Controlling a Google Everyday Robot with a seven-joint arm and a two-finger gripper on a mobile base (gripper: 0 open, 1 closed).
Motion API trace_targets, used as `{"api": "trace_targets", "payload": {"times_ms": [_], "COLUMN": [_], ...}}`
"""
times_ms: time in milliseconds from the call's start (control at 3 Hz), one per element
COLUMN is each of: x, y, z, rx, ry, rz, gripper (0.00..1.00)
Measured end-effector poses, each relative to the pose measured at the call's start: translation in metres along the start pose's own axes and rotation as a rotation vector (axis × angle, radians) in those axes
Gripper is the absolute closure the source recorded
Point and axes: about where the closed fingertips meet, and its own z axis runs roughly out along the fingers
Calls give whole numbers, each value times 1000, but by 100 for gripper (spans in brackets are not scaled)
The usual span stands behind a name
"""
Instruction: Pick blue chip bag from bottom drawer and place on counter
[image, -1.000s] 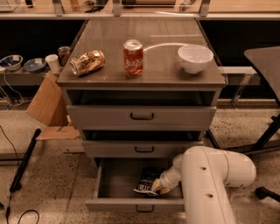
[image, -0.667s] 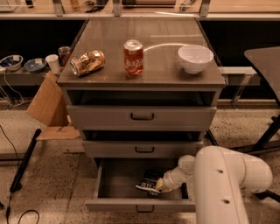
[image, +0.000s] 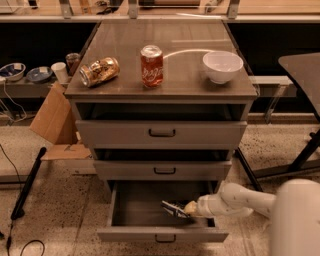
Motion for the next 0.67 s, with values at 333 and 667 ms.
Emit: {"api": "trace_targets", "payload": {"times_ms": [333, 667], "x": [3, 8], "y": [37, 72], "z": [-47, -92], "rx": [-82, -137], "ry": [-98, -181], "rz": [-85, -173], "gripper": [100, 100]}}
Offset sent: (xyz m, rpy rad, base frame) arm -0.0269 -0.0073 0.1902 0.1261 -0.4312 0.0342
